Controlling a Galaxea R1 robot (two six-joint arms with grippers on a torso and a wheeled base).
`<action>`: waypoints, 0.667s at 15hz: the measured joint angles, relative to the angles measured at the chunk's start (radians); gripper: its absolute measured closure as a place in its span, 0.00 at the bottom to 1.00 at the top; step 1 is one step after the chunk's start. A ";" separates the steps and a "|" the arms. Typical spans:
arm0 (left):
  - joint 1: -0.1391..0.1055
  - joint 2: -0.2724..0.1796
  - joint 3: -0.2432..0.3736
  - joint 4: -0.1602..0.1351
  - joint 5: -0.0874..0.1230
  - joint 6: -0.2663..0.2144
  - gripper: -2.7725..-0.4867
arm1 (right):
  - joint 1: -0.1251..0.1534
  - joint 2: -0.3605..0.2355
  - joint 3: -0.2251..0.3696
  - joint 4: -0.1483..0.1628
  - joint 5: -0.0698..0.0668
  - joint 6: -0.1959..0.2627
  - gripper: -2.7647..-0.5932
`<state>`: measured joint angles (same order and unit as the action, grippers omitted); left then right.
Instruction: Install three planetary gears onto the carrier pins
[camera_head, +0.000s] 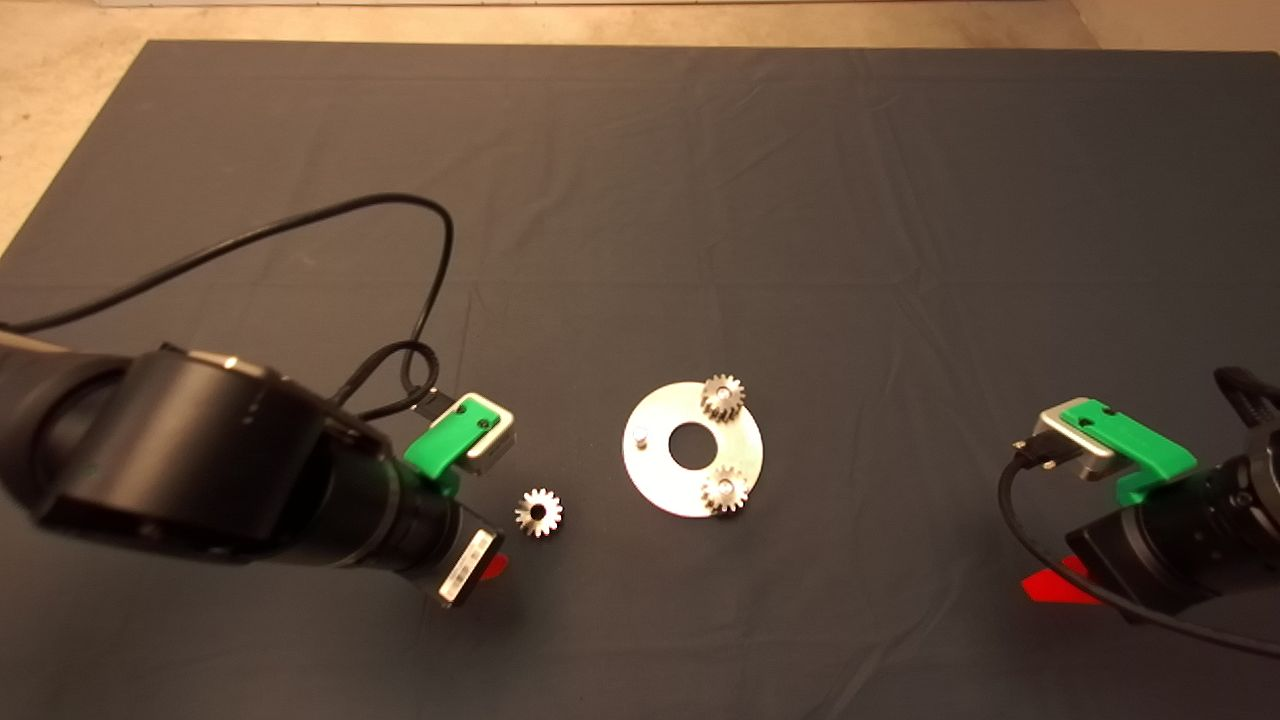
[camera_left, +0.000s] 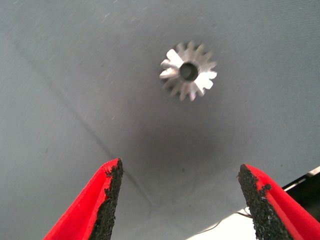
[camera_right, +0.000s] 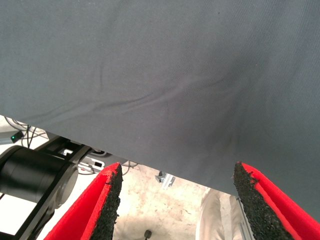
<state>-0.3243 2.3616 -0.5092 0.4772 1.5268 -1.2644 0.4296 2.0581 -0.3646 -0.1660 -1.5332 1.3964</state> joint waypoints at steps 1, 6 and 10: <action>0.000 0.016 -0.020 0.004 0.000 0.019 0.50 | 0.000 0.000 0.000 0.000 0.001 0.000 0.52; 0.031 0.101 -0.095 0.048 0.000 0.058 0.50 | 0.000 -0.006 0.000 0.000 0.000 -0.004 0.52; 0.078 0.138 -0.126 0.102 -0.001 0.066 0.50 | 0.000 -0.011 0.000 0.001 -0.001 -0.011 0.52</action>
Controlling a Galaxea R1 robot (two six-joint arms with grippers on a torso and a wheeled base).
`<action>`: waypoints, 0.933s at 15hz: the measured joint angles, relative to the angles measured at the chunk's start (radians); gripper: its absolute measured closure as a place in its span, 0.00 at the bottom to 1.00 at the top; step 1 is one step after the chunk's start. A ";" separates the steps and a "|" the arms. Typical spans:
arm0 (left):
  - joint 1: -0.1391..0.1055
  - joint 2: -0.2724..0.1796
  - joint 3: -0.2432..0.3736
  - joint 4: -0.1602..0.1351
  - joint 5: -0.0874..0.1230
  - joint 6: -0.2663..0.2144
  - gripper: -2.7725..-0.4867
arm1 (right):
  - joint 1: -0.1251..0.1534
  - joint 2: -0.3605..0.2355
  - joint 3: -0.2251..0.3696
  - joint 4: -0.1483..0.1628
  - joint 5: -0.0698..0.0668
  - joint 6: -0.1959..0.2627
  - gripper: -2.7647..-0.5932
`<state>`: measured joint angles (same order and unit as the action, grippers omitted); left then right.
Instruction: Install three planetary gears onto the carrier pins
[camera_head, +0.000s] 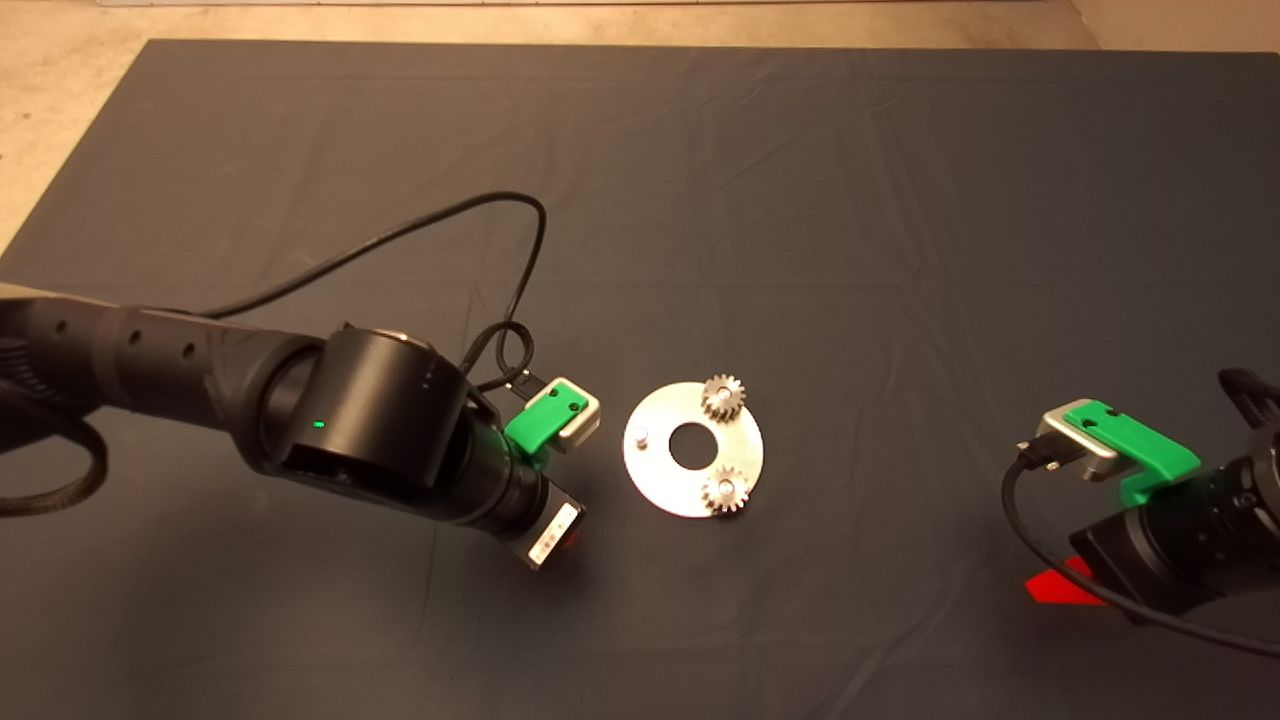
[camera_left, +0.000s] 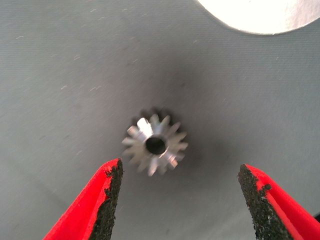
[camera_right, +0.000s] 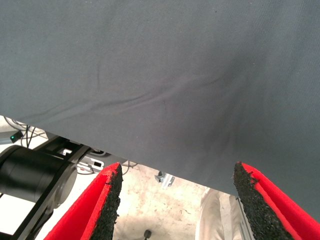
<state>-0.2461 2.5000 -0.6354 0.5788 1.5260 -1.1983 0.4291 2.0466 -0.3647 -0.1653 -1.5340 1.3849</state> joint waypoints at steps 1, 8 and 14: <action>0.014 0.003 -0.001 0.010 0.000 0.000 0.50 | 0.000 0.000 0.000 0.000 0.000 0.000 0.52; 0.061 0.010 -0.007 0.071 0.000 0.016 0.50 | 0.000 -0.004 0.000 0.001 0.001 -0.012 0.52; 0.072 -0.005 -0.013 0.105 0.001 0.065 0.50 | 0.000 -0.008 0.000 0.001 0.001 -0.015 0.52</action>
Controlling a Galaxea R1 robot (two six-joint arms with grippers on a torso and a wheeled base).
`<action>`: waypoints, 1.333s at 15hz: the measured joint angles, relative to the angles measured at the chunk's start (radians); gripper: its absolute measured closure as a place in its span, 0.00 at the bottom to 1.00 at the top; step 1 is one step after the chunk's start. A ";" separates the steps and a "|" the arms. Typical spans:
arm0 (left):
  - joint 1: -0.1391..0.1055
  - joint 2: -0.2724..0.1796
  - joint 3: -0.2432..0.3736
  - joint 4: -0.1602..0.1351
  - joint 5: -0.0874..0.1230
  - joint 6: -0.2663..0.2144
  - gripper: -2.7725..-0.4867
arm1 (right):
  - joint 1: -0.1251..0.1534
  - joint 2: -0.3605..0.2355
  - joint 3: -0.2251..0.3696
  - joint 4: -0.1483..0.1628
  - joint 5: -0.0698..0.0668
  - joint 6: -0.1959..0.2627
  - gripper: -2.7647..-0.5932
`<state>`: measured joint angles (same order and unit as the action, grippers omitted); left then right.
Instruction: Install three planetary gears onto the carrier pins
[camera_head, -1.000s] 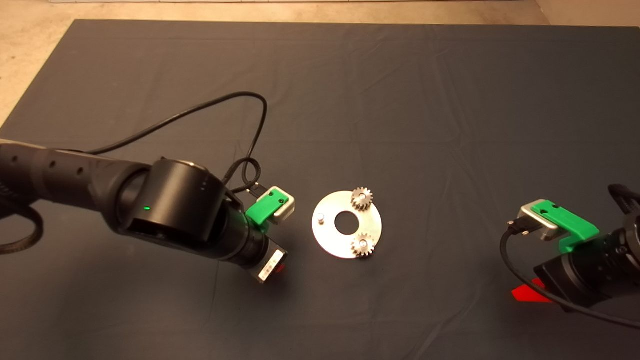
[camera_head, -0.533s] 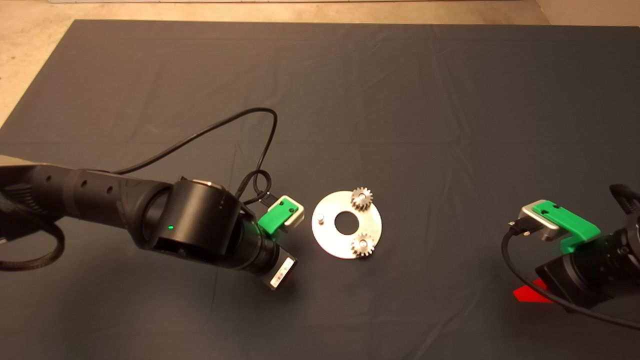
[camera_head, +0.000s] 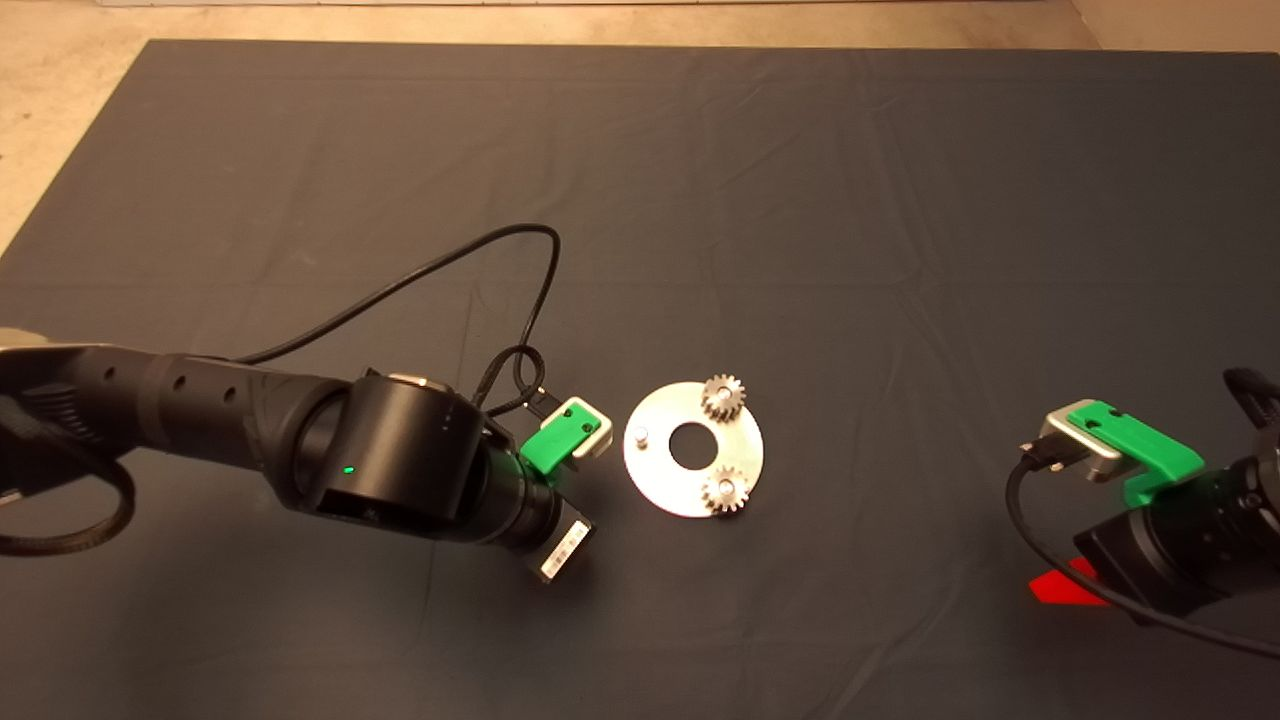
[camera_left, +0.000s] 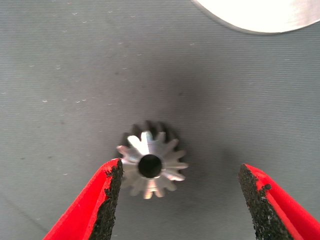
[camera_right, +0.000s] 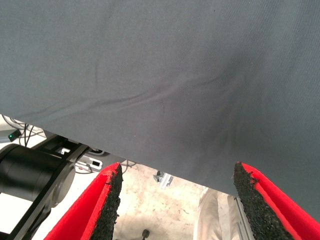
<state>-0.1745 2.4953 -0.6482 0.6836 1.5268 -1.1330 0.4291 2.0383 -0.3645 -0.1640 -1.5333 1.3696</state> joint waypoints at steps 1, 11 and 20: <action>0.000 -0.002 -0.001 0.002 0.000 0.015 0.50 | 0.000 0.000 0.000 0.000 0.000 0.000 0.52; 0.030 -0.019 -0.008 0.047 0.000 0.072 0.50 | 0.000 -0.002 0.000 0.000 0.000 -0.001 0.52; 0.083 -0.022 -0.014 0.126 0.000 0.085 0.50 | 0.000 -0.002 0.000 0.000 0.000 -0.001 0.52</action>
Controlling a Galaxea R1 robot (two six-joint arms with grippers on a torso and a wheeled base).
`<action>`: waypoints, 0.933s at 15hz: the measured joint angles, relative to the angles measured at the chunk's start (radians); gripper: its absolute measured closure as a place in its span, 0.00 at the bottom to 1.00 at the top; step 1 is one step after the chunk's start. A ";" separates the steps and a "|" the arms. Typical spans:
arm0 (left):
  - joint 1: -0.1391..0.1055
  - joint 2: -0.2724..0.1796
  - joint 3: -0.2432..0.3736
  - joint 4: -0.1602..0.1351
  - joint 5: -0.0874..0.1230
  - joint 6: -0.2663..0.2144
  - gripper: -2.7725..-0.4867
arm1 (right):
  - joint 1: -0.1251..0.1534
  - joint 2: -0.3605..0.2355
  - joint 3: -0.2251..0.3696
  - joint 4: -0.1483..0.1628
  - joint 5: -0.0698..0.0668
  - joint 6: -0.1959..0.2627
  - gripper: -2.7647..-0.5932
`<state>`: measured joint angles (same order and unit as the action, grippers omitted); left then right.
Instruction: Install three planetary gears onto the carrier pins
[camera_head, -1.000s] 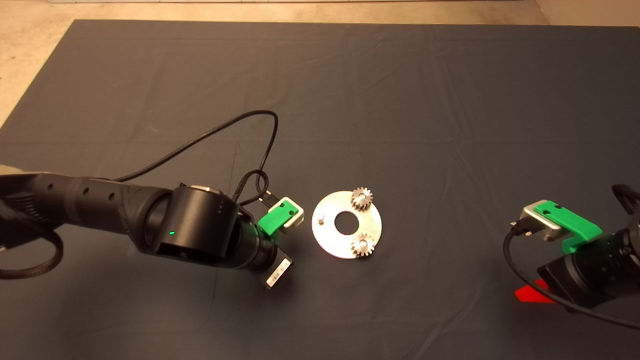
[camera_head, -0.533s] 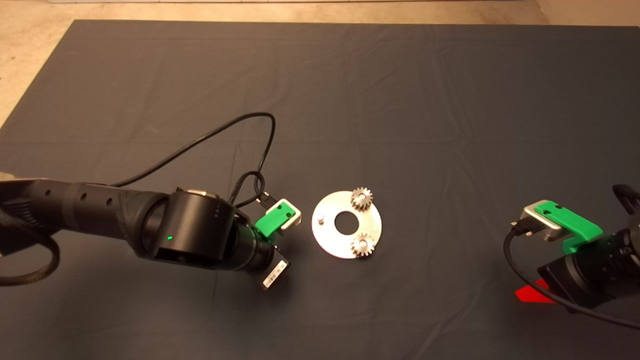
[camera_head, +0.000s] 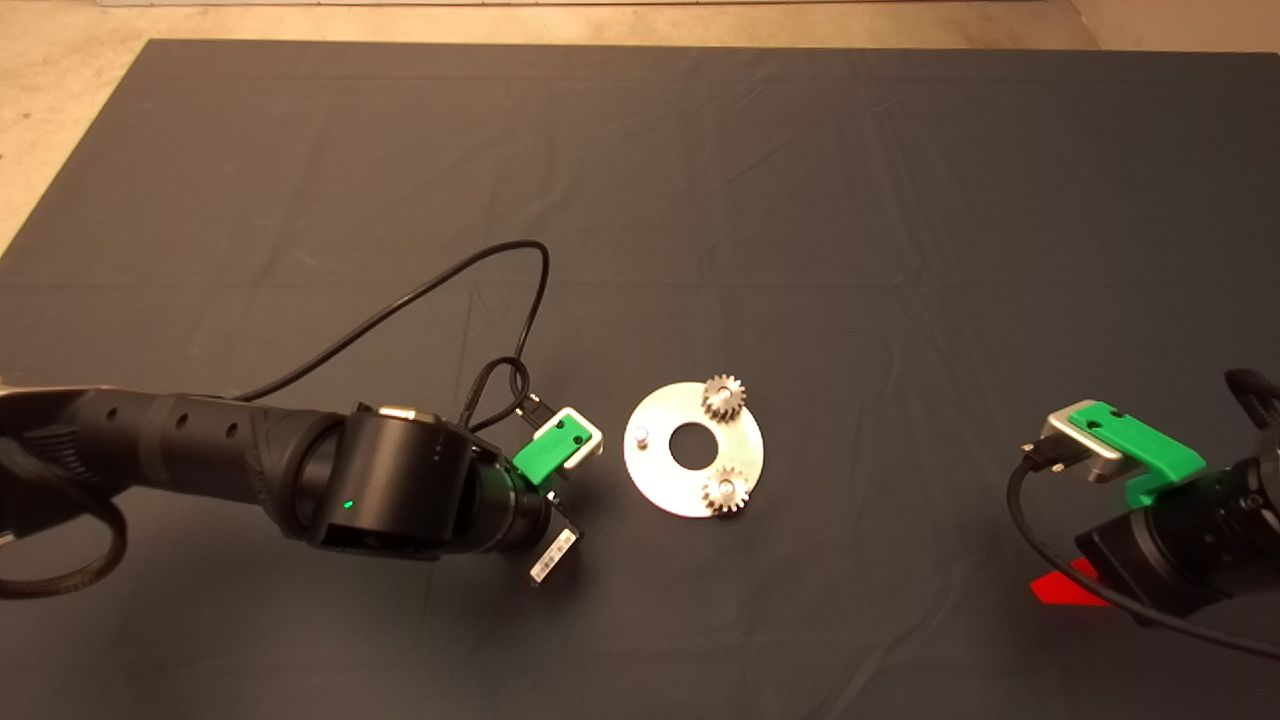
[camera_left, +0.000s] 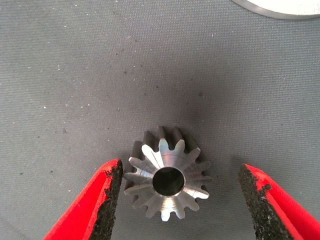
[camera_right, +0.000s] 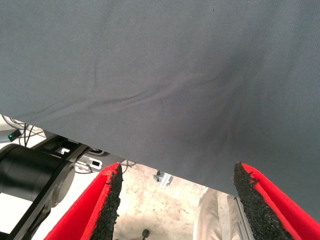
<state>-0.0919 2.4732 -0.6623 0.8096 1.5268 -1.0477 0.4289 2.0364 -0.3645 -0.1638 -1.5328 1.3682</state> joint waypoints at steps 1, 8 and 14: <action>0.003 0.000 -0.001 0.003 0.000 0.004 0.50 | 0.000 0.000 0.000 0.000 -0.001 0.000 0.52; 0.012 -0.005 -0.003 0.011 0.000 0.011 0.55 | 0.000 0.000 0.000 0.000 0.000 0.000 0.49; 0.012 -0.010 -0.003 0.028 0.000 0.013 0.55 | -0.005 -0.021 0.000 0.000 -0.001 -0.015 0.40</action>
<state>-0.0798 2.4627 -0.6653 0.8379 1.5264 -1.0343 0.4238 2.0157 -0.3645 -0.1634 -1.5334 1.3536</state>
